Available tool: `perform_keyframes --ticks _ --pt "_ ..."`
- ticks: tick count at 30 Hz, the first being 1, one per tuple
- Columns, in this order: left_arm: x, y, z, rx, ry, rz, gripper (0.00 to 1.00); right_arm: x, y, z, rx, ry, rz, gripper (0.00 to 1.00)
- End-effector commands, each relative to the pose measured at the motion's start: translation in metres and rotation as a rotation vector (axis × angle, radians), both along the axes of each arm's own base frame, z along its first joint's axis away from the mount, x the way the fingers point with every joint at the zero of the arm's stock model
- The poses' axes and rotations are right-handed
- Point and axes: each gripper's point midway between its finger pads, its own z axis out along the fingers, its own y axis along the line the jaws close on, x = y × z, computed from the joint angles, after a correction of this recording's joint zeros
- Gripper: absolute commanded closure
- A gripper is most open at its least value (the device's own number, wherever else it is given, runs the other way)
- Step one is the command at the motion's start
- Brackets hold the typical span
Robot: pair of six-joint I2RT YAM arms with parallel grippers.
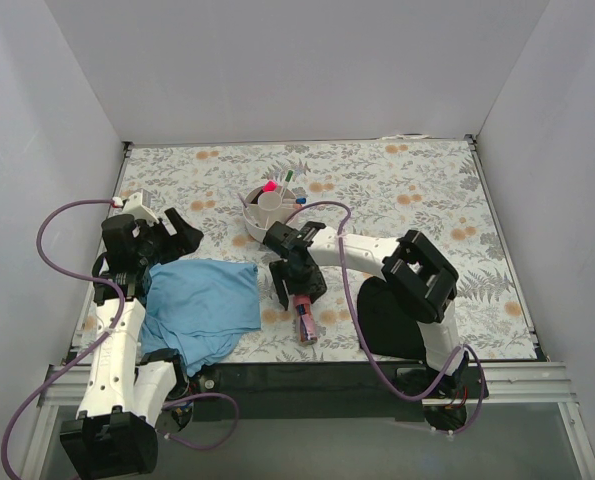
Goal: Sort the stationery into containers
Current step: Pick up the stationery from the center of the board.
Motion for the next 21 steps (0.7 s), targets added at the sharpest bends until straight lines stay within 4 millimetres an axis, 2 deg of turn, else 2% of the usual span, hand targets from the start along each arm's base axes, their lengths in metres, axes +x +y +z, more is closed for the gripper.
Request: perform_keyframes --ticks 1,5,10,13,14,16,17,18,19,20,21 --pt "-0.003 -0.003 0.01 -0.005 -0.029 -0.011 0.25 0.007 0.01 0.006 0.011 -0.039 -0.007 0.27" --pt "-0.003 -0.004 0.008 -0.009 -0.026 -0.013 0.25 0.001 0.005 0.007 0.0 -0.042 0.001 0.37" --pt "-0.002 -0.004 0.006 -0.018 -0.023 -0.014 0.25 -0.004 -0.001 0.006 -0.01 -0.041 0.009 0.41" --pt "-0.002 -0.005 0.004 -0.02 -0.018 -0.016 0.25 0.0 -0.004 0.005 -0.02 -0.057 0.014 0.5" --pt "-0.002 -0.005 0.003 -0.022 -0.015 -0.019 0.25 0.002 -0.004 0.007 -0.021 -0.067 0.015 0.61" --pt "-0.001 -0.006 0.005 -0.021 -0.019 -0.022 0.25 0.007 -0.004 0.009 -0.024 -0.098 0.028 0.67" --pt "-0.001 -0.006 0.005 -0.021 -0.018 -0.026 0.25 0.012 -0.001 0.015 -0.012 -0.124 0.035 0.84" --pt "0.0 -0.005 0.006 -0.021 -0.019 -0.023 0.25 0.016 -0.001 0.019 -0.009 -0.15 0.061 0.91" --pt "0.0 -0.006 0.007 -0.015 -0.022 -0.029 0.25 0.022 0.0 0.024 -0.006 -0.184 0.071 0.96" --pt "0.002 -0.006 0.012 -0.012 -0.028 -0.032 0.25 0.027 0.003 0.037 0.022 -0.221 0.081 0.99" --pt "0.003 -0.005 0.013 -0.008 -0.028 -0.032 0.25 0.032 0.005 0.046 0.035 -0.25 0.095 0.99"
